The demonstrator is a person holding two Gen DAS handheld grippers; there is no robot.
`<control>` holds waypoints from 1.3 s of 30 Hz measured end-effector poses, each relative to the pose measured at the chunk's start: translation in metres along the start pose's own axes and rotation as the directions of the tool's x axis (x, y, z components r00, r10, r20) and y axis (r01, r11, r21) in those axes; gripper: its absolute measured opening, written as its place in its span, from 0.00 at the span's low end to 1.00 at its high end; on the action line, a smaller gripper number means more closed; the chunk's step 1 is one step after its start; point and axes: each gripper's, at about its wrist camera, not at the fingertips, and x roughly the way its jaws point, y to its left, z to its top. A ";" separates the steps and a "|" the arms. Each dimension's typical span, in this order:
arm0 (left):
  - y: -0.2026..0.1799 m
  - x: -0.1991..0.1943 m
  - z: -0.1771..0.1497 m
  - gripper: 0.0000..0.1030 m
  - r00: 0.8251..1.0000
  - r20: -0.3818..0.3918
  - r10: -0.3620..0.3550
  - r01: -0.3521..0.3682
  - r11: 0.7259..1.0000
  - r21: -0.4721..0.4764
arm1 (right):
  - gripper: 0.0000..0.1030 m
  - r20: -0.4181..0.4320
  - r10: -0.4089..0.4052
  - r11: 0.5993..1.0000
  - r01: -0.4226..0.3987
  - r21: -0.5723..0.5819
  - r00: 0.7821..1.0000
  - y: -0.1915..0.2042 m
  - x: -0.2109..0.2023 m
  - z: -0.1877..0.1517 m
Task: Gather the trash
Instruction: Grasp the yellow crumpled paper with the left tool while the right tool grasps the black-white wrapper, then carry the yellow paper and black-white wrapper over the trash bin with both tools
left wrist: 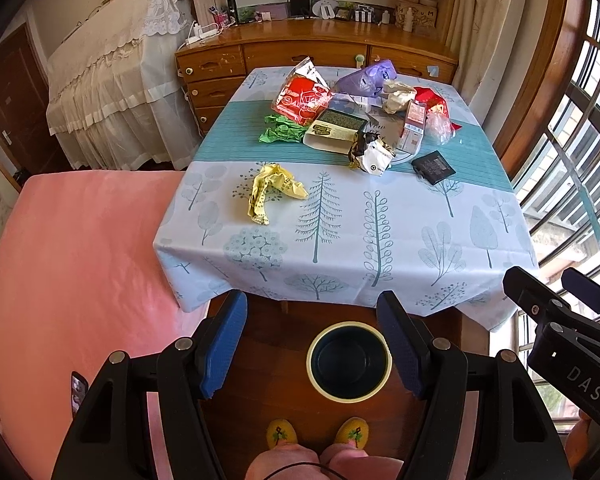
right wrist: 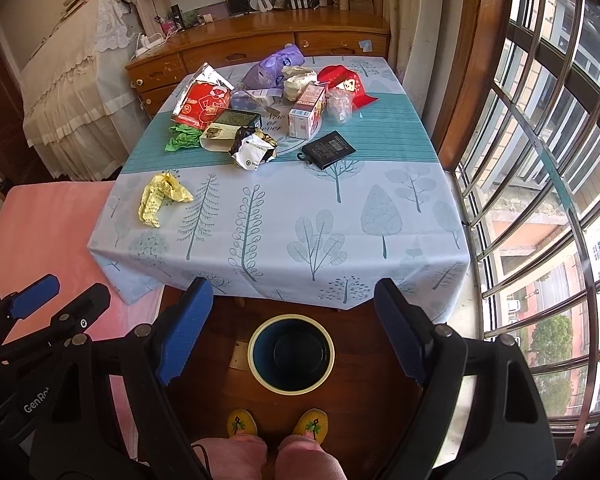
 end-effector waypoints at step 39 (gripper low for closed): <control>0.093 0.326 0.177 0.67 0.848 -0.484 -0.214 0.152 0.975 -0.165 | 0.79 -0.189 -0.069 0.986 0.096 0.135 0.980 0.071 0.243 0.186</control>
